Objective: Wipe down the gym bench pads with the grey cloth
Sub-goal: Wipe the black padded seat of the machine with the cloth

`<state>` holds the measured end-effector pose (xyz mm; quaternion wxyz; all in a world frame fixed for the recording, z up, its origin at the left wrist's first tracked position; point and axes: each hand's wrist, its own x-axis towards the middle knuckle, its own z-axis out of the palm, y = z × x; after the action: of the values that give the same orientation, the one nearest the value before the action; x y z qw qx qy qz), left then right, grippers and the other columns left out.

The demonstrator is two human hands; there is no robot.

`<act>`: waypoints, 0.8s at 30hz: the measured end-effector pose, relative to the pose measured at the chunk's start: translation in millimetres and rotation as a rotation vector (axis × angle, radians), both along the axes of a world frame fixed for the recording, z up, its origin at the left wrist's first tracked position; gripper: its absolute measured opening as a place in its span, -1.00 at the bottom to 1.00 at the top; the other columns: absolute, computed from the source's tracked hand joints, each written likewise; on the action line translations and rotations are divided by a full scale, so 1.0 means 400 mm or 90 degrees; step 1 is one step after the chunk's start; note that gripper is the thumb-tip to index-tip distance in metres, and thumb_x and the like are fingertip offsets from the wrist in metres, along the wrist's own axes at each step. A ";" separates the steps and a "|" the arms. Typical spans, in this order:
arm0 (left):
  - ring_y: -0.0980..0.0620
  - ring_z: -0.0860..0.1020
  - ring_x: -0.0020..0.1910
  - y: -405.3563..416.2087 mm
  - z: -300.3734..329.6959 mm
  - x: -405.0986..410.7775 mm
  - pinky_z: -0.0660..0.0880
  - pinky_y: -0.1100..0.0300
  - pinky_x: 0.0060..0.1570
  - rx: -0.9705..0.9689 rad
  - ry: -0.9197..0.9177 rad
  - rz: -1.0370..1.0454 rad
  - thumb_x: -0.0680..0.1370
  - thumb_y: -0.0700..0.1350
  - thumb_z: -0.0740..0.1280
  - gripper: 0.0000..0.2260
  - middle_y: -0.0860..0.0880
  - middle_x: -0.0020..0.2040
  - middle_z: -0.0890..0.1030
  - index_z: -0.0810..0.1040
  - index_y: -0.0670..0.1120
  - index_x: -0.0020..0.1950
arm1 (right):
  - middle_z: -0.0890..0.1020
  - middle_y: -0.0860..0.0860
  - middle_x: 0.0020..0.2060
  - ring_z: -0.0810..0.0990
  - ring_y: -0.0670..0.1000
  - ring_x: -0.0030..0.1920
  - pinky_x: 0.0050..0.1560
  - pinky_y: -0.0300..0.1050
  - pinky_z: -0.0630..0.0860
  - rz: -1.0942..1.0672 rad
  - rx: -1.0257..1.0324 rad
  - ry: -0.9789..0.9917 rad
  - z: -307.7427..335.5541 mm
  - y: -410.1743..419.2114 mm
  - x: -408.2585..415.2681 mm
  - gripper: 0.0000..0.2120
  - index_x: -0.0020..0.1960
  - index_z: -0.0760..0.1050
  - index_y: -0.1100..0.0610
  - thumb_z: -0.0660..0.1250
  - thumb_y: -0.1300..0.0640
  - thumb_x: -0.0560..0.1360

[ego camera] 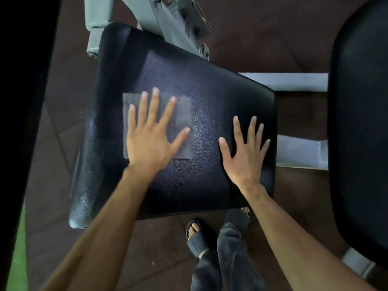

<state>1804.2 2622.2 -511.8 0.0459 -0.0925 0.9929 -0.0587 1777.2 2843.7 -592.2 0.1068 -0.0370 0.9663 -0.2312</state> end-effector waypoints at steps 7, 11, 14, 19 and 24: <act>-0.19 -0.02 0.62 -0.027 0.037 0.256 0.02 -0.20 0.55 -0.018 0.029 0.143 0.59 0.33 0.10 -0.32 -0.16 0.64 -0.01 0.11 0.03 0.62 | -0.08 0.09 0.61 -0.16 0.17 0.59 0.51 0.34 -0.13 -0.010 -0.009 0.005 -0.010 0.011 0.023 -0.34 0.60 -0.05 -0.14 -0.08 -0.37 0.58; -0.24 0.00 0.61 0.143 -0.020 0.316 0.00 -0.23 0.53 0.000 -0.018 0.066 0.58 0.31 0.11 -0.33 -0.19 0.64 0.01 0.16 0.01 0.62 | -0.07 0.07 0.61 -0.15 0.14 0.60 0.51 0.35 -0.10 -0.017 -0.017 0.001 -0.015 0.037 0.059 -0.35 0.60 -0.03 -0.14 -0.06 -0.35 0.59; -0.21 -0.08 0.62 0.227 -0.073 0.192 -0.08 -0.19 0.56 0.028 -0.046 -0.055 0.62 0.32 0.02 -0.34 -0.17 0.64 -0.05 0.04 0.03 0.64 | -0.09 0.04 0.62 -0.17 0.12 0.59 0.50 0.36 -0.14 -0.025 -0.025 -0.014 -0.023 0.073 0.084 -0.35 0.60 -0.05 -0.15 -0.09 -0.36 0.58; -0.12 -0.06 0.63 0.114 -0.056 0.022 -0.10 -0.13 0.57 0.043 -0.036 -0.060 0.60 0.35 -0.01 -0.36 -0.10 0.65 -0.02 0.06 0.10 0.63 | -0.08 0.07 0.61 -0.18 0.16 0.59 0.50 0.33 -0.17 -0.033 -0.041 -0.018 -0.030 0.103 0.087 -0.34 0.60 -0.04 -0.17 -0.12 -0.39 0.56; -0.16 -0.04 0.62 0.060 0.001 0.234 -0.06 -0.16 0.57 0.000 -0.011 0.074 0.62 0.31 0.04 -0.36 -0.14 0.65 -0.03 0.06 0.05 0.63 | -0.09 0.08 0.61 -0.19 0.16 0.59 0.50 0.24 -0.20 -0.046 -0.068 -0.025 -0.030 0.100 0.093 -0.37 0.60 -0.04 -0.14 -0.05 -0.32 0.59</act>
<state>1897.7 2646.0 -511.3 0.0578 -0.1493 0.9855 -0.0569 1814.5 2883.8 -604.3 0.1149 -0.0030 0.9511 -0.2869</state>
